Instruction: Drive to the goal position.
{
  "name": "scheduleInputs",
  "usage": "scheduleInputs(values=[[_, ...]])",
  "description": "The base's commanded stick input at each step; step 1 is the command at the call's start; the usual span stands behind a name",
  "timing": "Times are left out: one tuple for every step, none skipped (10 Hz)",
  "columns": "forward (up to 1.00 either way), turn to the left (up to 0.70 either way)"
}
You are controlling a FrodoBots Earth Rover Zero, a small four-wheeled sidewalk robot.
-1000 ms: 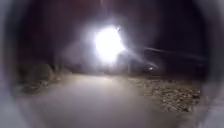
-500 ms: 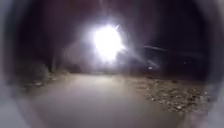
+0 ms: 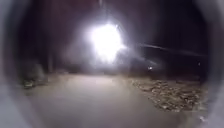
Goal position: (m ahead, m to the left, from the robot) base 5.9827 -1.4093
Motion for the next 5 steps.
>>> scheduleInputs(values=[[1.0, 0.0], [1.0, 0.0], [1.0, 0.04], [1.0, 0.2], [1.0, 0.38]])
